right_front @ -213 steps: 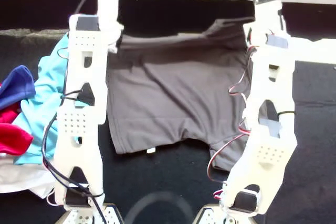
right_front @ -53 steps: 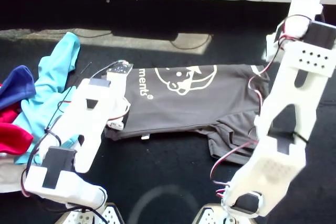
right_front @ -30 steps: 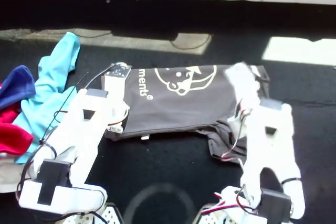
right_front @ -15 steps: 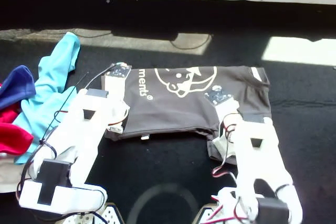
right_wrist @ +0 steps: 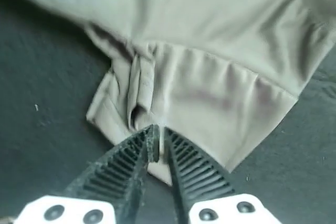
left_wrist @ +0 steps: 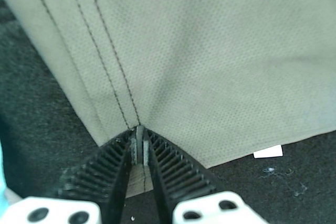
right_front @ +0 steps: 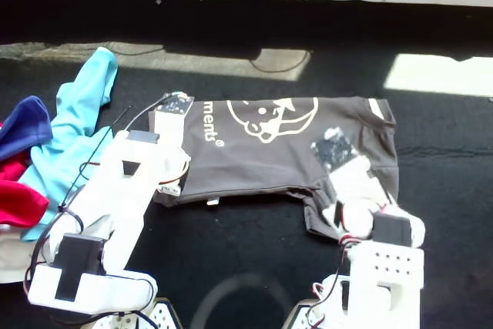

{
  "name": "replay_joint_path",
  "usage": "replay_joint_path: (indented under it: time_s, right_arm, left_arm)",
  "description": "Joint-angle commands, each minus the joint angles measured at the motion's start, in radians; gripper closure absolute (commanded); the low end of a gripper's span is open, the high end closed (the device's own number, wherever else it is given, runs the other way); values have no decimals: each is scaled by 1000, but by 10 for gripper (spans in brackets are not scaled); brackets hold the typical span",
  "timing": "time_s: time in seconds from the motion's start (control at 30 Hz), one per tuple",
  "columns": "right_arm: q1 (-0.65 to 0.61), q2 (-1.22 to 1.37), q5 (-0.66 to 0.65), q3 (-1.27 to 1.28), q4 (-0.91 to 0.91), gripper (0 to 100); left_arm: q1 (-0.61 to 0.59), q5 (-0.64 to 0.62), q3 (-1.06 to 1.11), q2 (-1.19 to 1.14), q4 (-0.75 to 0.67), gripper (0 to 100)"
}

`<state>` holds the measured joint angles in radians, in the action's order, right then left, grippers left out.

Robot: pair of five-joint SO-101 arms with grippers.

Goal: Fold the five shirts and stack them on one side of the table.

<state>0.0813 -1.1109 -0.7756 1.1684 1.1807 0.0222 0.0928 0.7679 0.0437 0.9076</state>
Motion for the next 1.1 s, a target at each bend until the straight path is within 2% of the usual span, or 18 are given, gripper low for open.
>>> replay_joint_path:
  time_s: [0.0,0.1,0.27,0.47,0.8,1.07]
  right_arm:
    - [99,-33,-190,68,5,827]
    - [189,-38,-368,119,-18,808]
    - [277,-35,-482,219,-183,808]
    - [282,-35,-535,323,-231,808]
    - [282,-35,-545,334,-228,813]
    - [286,-39,-539,320,-236,960]
  left_arm:
    - [4,8,8,-1,-11,991]
    - [4,8,8,-1,-11,991]
    - [4,8,8,-1,-12,991]
    - [4,6,8,-1,-12,991]
    - [4,6,8,-1,-14,991]
    - [2,6,8,-1,-14,991]
